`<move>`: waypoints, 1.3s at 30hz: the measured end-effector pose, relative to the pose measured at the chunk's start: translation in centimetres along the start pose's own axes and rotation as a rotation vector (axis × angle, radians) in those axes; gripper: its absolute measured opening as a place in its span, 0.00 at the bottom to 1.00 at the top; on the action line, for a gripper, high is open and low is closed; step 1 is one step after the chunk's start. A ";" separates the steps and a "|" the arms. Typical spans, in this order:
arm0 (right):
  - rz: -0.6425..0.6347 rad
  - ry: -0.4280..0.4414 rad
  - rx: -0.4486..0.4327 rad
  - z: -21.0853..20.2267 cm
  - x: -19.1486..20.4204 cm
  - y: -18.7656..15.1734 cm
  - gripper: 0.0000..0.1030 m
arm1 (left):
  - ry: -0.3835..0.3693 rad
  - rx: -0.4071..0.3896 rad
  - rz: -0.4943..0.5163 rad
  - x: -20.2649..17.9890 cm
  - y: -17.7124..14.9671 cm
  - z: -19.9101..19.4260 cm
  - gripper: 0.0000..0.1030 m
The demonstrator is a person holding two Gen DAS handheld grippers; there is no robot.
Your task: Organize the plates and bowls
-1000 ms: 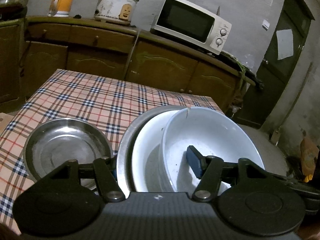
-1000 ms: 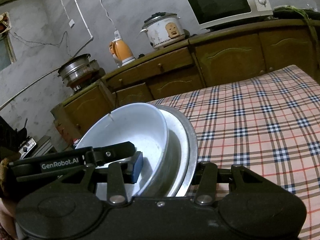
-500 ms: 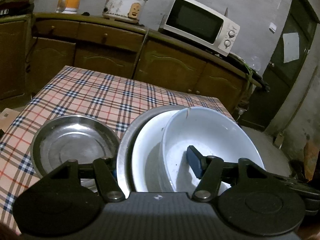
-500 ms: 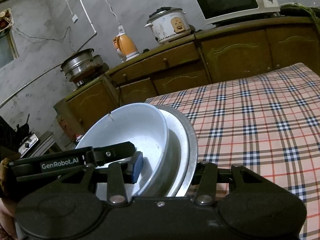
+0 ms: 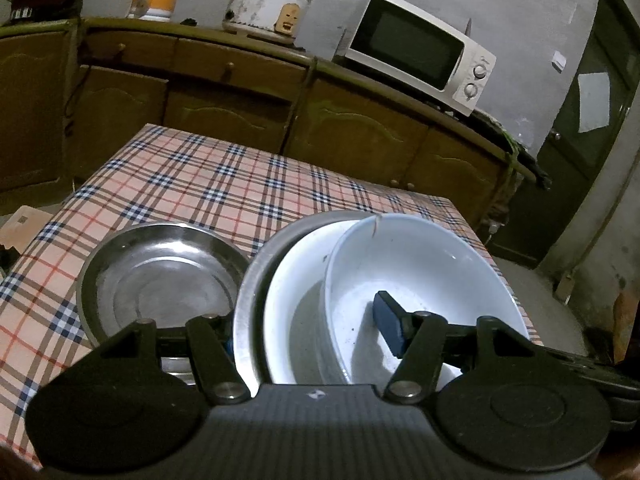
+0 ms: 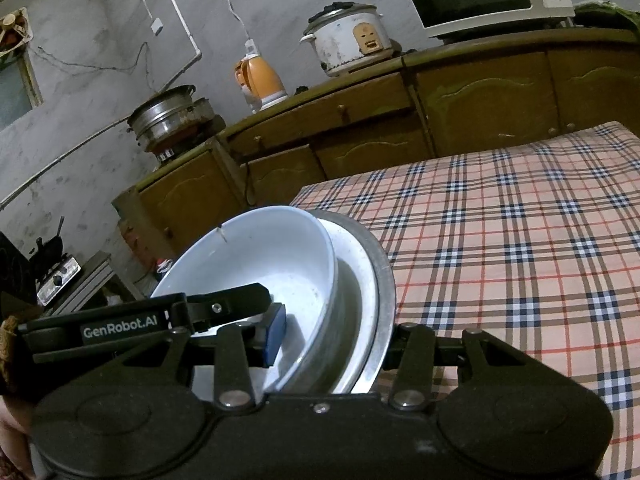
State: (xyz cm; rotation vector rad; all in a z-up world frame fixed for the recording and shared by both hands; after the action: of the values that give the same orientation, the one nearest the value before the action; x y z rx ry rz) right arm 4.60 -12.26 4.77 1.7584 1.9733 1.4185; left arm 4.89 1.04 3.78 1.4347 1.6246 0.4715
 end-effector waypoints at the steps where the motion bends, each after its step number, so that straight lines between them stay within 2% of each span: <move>1: -0.001 0.001 0.002 0.1 0.1 0.0 0.53 | 0.001 0.000 -0.002 0.1 0.0 0.0 0.61; 39: -0.052 0.044 0.066 4.9 2.9 -0.2 0.53 | 0.058 -0.007 -0.088 4.5 0.1 -0.4 0.61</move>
State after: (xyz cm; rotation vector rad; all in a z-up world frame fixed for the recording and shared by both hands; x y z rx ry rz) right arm 6.75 -7.21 3.26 1.7033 2.0954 1.4029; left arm 4.89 5.37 2.43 1.3494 1.7229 0.4714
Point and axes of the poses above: each gripper's, at about its wrist camera, not at the fingertips, and z roughly the way its jaws point, x to its left, y to its top, the point moved 6 cm from there along z, roughly the way its jaws point, and after that the axes turned 4 degrees about -y, right-handed, at the moved point
